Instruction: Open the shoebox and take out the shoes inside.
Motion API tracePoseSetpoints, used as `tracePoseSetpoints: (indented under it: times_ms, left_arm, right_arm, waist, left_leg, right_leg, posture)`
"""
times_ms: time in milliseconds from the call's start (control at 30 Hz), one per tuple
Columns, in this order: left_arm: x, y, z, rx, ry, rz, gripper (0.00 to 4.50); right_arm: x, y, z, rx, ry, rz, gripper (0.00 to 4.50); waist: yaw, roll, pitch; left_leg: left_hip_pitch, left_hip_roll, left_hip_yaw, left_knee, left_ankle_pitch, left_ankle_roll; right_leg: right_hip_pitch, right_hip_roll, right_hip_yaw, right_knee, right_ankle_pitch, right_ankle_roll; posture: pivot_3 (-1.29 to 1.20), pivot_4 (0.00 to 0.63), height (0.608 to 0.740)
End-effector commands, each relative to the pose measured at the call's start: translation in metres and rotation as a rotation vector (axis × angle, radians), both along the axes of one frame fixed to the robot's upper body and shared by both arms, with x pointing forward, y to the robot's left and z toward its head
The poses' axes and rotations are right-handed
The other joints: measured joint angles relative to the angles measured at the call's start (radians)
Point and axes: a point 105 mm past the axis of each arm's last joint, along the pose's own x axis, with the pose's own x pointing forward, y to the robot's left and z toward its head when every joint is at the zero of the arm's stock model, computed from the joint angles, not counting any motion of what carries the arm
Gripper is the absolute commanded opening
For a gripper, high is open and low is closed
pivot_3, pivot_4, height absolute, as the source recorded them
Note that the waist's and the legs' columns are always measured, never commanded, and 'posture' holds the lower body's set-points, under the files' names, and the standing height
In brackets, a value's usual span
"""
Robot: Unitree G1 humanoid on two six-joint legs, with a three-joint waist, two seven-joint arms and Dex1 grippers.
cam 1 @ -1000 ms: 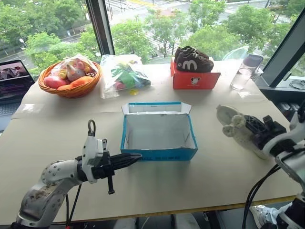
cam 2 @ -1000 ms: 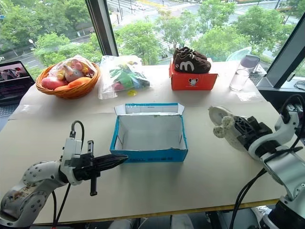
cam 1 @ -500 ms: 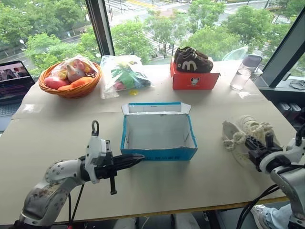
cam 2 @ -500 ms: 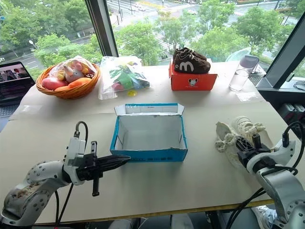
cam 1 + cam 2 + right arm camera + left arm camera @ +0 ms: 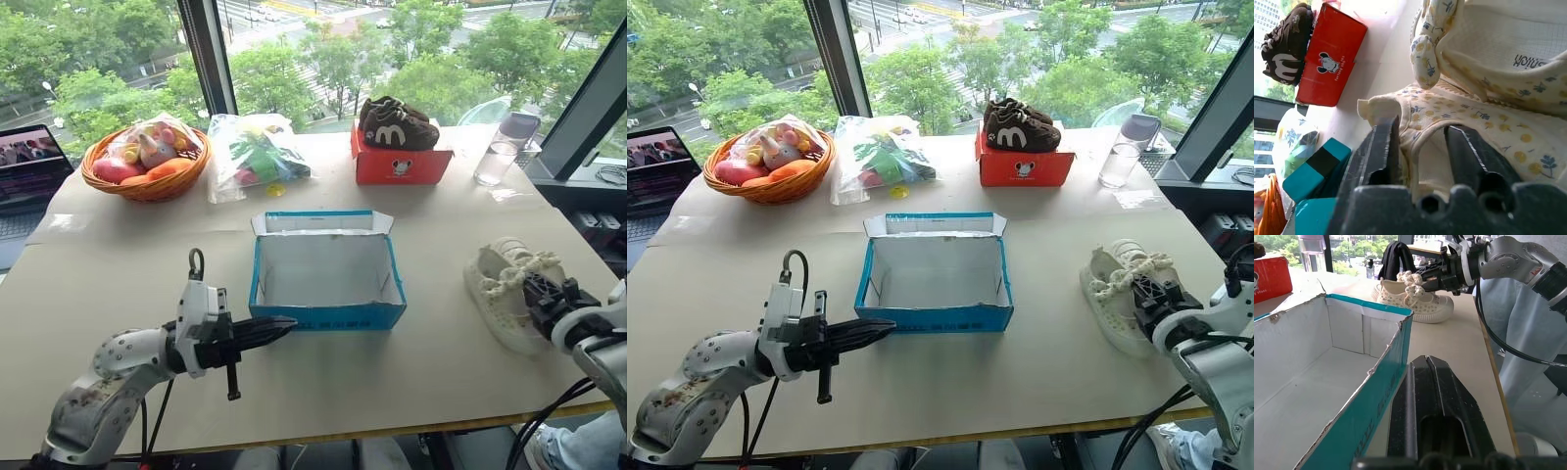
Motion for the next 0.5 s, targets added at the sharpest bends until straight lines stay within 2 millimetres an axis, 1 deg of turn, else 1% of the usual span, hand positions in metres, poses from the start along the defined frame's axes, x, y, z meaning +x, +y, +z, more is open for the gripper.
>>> tracePoseSetpoints:
  times_ms: [33, 200, 300, 367, 433, 500]
  left_arm:
    - [-0.002, -0.001, 0.006, -0.008, -0.035, -0.017, 0.0]
    - [-0.002, -0.001, 0.005, -0.011, -0.028, -0.025, 0.0]
    - [-0.003, -0.002, 0.003, -0.011, -0.021, -0.033, 0.0]
    - [-0.002, -0.002, 0.003, -0.012, -0.021, -0.037, 0.0]
    - [-0.002, -0.002, 0.003, -0.012, -0.021, -0.037, 0.0]
    - [-0.001, -0.001, 0.002, -0.012, -0.021, -0.034, 0.0]
  right_arm:
    - [-0.012, -0.009, 0.006, 0.022, -0.045, -0.036, 4.46]
    - [-0.026, -0.008, 0.005, 0.02, -0.051, -0.008, 4.46]
    - [-0.032, -0.013, 0.013, 0.011, -0.09, -0.005, 4.46]
    - [-0.034, -0.015, 0.024, -0.015, -0.142, 0.007, 4.46]
    - [-0.038, -0.017, 0.041, -0.055, -0.211, 0.026, 4.46]
    - [-0.044, -0.01, 0.063, -0.137, -0.297, 0.111, 4.46]
  waist:
    - [0.005, 0.0, 0.0]
    - [0.018, 0.0, 0.0]
    - [0.017, 0.0, 0.0]
    - [0.017, 0.001, 0.0]
    - [0.017, 0.001, -0.001]
    - [0.017, 0.001, -0.001]
  left_leg:
    - [0.0, 0.0, 0.0, 0.0, 0.0, 0.0]
    - [0.0, 0.0, 0.0, 0.0, 0.0, 0.001]
    - [0.0, 0.0, 0.0, 0.0, 0.0, 0.001]
    - [0.0, 0.001, 0.0, 0.0, 0.0, 0.001]
    - [0.0, 0.001, 0.0, 0.0, 0.0, 0.001]
    - [0.0, 0.001, 0.0, 0.0, 0.0, 0.001]
  right_leg:
    - [0.001, 0.0, 0.0, -0.001, -0.001, -0.002]
    - [0.001, 0.0, 0.0, -0.001, -0.002, -0.004]
    - [0.001, 0.0, 0.0, -0.001, -0.003, -0.005]
    - [0.001, 0.0, 0.0, -0.001, -0.003, -0.005]
    - [0.001, 0.0, 0.0, -0.001, -0.003, -0.005]
    - [0.001, 0.0, 0.0, -0.001, -0.003, -0.005]
  posture:
    - [0.0, 0.15, 0.74]
    - [0.0, 0.15, 0.74]
    - [0.0, 0.15, 0.74]
    - [0.0, 0.15, 0.74]
    - [0.0, 0.15, 0.74]
    - [0.0, 0.15, 0.74]
